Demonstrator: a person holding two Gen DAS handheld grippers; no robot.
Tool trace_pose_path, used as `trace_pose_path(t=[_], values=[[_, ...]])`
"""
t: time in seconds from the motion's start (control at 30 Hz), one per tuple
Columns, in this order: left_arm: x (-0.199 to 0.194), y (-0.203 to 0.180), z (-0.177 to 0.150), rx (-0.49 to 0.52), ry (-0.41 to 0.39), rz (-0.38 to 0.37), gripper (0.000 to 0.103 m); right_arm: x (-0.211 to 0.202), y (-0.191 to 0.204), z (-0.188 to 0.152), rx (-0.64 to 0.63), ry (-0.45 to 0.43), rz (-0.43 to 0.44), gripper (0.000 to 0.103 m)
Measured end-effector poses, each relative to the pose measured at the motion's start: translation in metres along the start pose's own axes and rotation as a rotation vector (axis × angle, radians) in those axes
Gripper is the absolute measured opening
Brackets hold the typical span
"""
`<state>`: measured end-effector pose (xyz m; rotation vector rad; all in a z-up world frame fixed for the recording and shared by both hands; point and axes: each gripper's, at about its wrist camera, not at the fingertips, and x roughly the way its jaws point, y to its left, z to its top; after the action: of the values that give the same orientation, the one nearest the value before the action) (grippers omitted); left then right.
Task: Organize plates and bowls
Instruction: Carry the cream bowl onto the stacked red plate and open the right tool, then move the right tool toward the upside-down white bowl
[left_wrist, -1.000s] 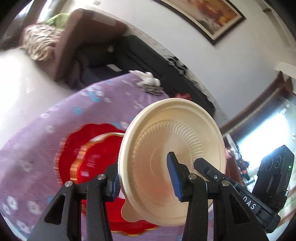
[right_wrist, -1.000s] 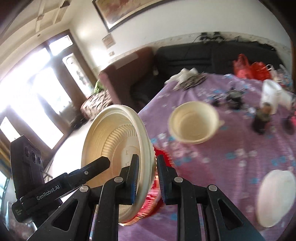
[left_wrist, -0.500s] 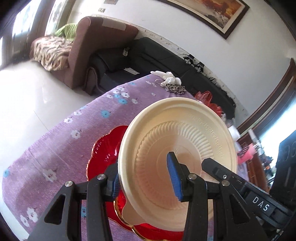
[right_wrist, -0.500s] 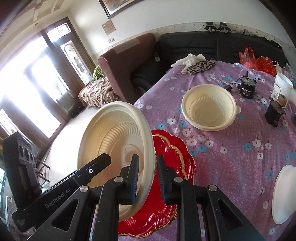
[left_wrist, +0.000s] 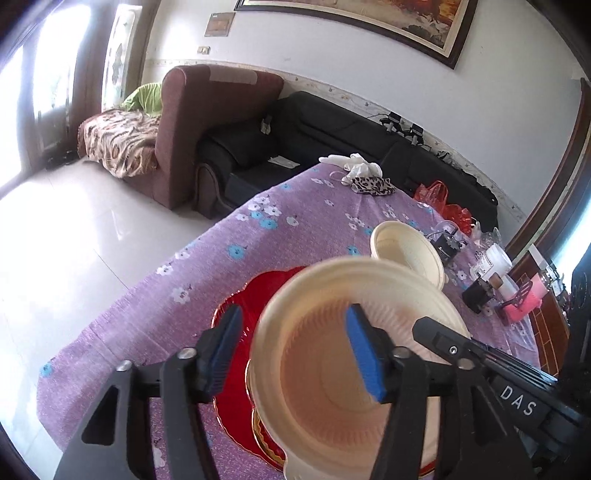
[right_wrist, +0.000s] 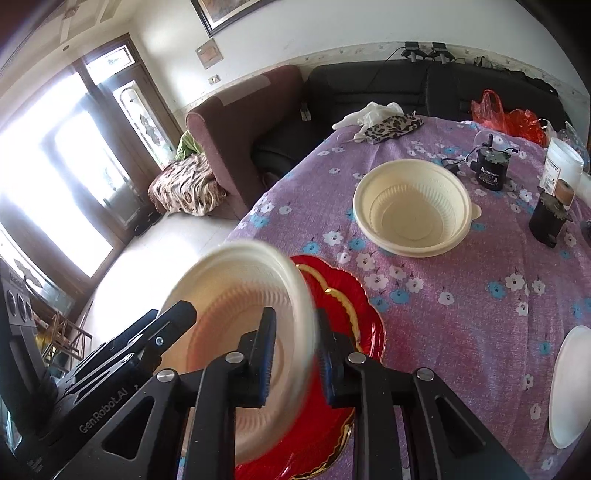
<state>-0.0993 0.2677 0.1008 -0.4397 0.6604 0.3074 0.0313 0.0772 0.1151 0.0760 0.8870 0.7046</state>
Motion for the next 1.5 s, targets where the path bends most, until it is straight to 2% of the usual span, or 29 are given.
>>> trace_pose_path(t=[0.03, 0.07, 0.1, 0.27, 0.47, 0.6, 0.9, 1.0, 1.07, 1.2, 1.3, 1.4, 1.5], values=[[-0.002, 0.000, 0.000, 0.002, -0.011, 0.006, 0.069, -0.002, -0.001, 0.000, 0.008, -0.008, 0.006, 0.036], [-0.005, -0.001, 0.001, 0.005, -0.021, 0.012, 0.072, -0.004, -0.003, 0.001, 0.017, -0.022, 0.020, 0.045], [-0.007, -0.001, 0.002, 0.008, -0.031, 0.018, 0.073, -0.007, -0.003, 0.001, 0.021, -0.034, 0.026, 0.048], [-0.017, -0.004, 0.004, 0.025, -0.067, 0.048, 0.077, -0.024, -0.004, 0.004, 0.033, -0.085, 0.045, 0.051], [-0.030, -0.014, 0.004, 0.054, -0.097, 0.063, 0.079, -0.052, -0.013, 0.002, 0.059, -0.156, 0.061, 0.061], [-0.040, -0.024, 0.002, 0.071, -0.119, 0.062, 0.082, -0.076, -0.026, -0.005, 0.075, -0.206, 0.048, 0.069], [-0.064, -0.062, -0.009, 0.152, -0.162, 0.041, 0.083, -0.131, -0.075, -0.029, 0.145, -0.294, -0.016, 0.077], [-0.071, -0.080, -0.016, 0.192, -0.171, 0.030, 0.084, -0.154, -0.100, -0.041, 0.182, -0.334, -0.055, 0.080], [-0.075, -0.091, -0.021, 0.214, -0.175, 0.018, 0.089, -0.167, -0.112, -0.048, 0.198, -0.360, -0.090, 0.084], [-0.082, -0.117, -0.035, 0.265, -0.164, -0.041, 0.090, -0.198, -0.143, -0.064, 0.241, -0.429, -0.190, 0.093], [-0.084, -0.142, -0.049, 0.328, -0.141, -0.123, 0.100, -0.220, -0.177, -0.080, 0.307, -0.455, -0.252, 0.093], [-0.075, -0.169, -0.067, 0.400, -0.038, -0.260, 0.101, -0.233, -0.203, -0.093, 0.355, -0.460, -0.298, 0.093], [-0.064, -0.186, -0.083, 0.406, 0.064, -0.348, 0.101, -0.245, -0.230, -0.107, 0.408, -0.462, -0.336, 0.093]])
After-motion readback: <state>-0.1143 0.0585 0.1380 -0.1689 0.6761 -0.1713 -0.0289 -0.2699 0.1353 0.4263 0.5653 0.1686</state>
